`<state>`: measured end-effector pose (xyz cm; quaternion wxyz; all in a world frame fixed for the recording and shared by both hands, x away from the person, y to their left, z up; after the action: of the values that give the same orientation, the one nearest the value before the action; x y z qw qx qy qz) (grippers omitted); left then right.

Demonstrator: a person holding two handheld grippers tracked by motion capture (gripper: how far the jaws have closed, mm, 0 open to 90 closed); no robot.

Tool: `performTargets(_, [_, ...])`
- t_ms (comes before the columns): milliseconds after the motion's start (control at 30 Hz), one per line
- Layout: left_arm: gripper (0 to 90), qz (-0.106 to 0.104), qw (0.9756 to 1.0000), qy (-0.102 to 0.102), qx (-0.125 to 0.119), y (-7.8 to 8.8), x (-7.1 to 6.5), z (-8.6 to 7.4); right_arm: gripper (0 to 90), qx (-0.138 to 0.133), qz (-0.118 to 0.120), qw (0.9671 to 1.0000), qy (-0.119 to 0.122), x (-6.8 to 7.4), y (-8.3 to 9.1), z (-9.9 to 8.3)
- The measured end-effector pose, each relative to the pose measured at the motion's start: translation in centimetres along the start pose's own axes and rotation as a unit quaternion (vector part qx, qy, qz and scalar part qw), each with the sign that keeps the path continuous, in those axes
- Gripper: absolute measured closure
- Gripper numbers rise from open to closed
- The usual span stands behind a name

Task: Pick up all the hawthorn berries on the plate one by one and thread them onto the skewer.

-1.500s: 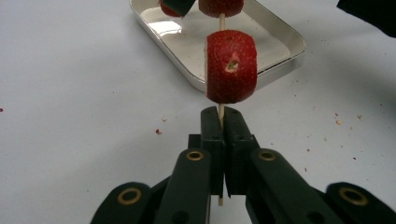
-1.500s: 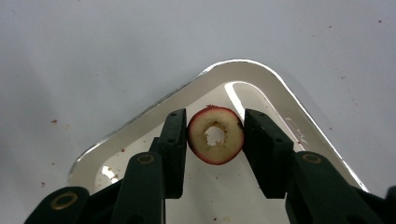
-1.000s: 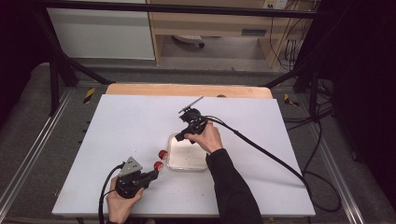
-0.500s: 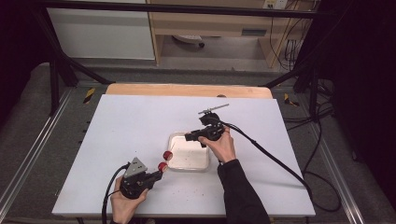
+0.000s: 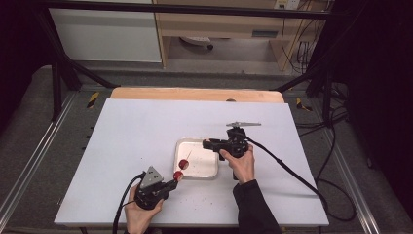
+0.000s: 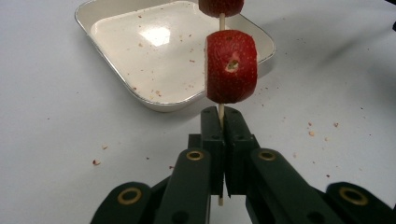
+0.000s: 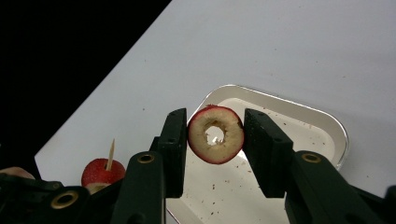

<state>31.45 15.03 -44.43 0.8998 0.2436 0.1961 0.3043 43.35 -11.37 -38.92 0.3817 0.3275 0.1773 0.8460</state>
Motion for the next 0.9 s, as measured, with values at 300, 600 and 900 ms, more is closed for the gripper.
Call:
performTargets(300, [88.2, -0.002, 1.0000, -0.007, -0.002, -1.0, -1.1, 0.5, 61.4, -0.062, 0.013, 0.9956, -0.068, -1.4, 0.9, -2.0])
performTargets(600, [88.2, 0.000, 0.9999, 0.000, -0.014, -2.1, -2.1, 0.9, 61.4, -0.108, 0.022, 0.9889, -0.100, -1.3, 1.3, -2.3])
performTargets(900, [88.1, -0.006, 0.9989, 0.038, -0.027, -3.2, -2.6, 1.2, 61.4, -0.143, 0.030, 0.9823, -0.117, -0.9, 1.2, -2.5])
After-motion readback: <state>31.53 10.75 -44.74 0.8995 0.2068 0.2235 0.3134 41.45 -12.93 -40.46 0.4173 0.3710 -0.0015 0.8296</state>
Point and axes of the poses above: each handheld gripper's, and its own axes: y roughly backward along the jaws, z roughly out of its top, x roughly to its left, the point moved 1 cm from there along -y, roughly forward along the jaws, and after that the axes turned 8 degrees about -z, right-handed, at the moved point
